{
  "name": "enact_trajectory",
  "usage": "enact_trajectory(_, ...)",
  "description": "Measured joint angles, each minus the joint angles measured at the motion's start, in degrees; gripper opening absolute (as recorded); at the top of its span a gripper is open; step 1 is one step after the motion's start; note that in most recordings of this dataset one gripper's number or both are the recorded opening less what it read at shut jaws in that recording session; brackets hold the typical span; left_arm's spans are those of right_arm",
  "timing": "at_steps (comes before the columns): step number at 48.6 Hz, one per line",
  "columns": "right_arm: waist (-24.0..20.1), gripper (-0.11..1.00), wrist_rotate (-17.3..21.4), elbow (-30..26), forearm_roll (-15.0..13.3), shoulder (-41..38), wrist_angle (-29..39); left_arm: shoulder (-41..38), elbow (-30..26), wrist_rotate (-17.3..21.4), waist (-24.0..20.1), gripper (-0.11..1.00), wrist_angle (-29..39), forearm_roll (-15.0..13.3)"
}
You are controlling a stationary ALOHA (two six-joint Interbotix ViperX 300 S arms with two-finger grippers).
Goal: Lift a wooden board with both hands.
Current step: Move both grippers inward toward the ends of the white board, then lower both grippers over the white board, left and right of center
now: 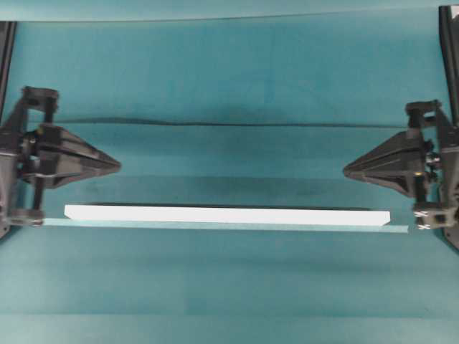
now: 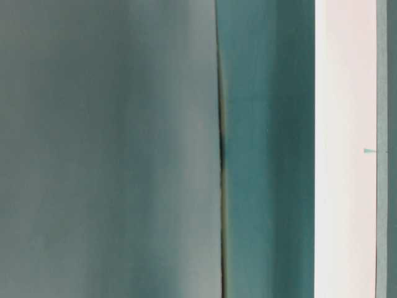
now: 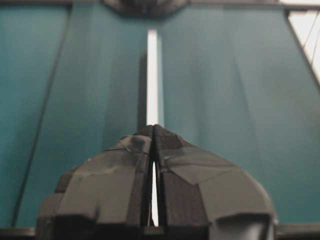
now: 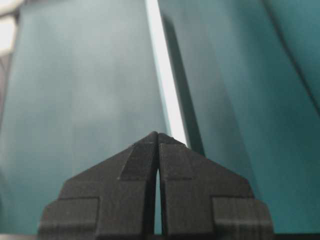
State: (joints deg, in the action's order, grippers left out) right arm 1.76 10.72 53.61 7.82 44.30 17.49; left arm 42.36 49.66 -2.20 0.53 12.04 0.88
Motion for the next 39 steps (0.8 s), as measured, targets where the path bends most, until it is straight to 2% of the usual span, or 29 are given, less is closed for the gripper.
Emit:
enact_trajectory(19, 0.09, 0.0, 0.0, -9.84, 0.0, -12.39, 16.52, -11.51, -7.73, -0.97, 0.97, -0.01, 14.94, 0.0)
enact_trajectory(31, 0.26, 0.0, -0.18, -17.23, -0.53, -21.8, 26.72, -17.75, -12.39, -5.01, 1.41, -0.01, 22.76, 0.0)
enact_trajectory(39, 1.05, 0.0, -2.64, -21.8, -1.23, -27.86, 32.43, -19.78, -13.89, -5.36, 1.41, -0.01, 25.93, 0.0)
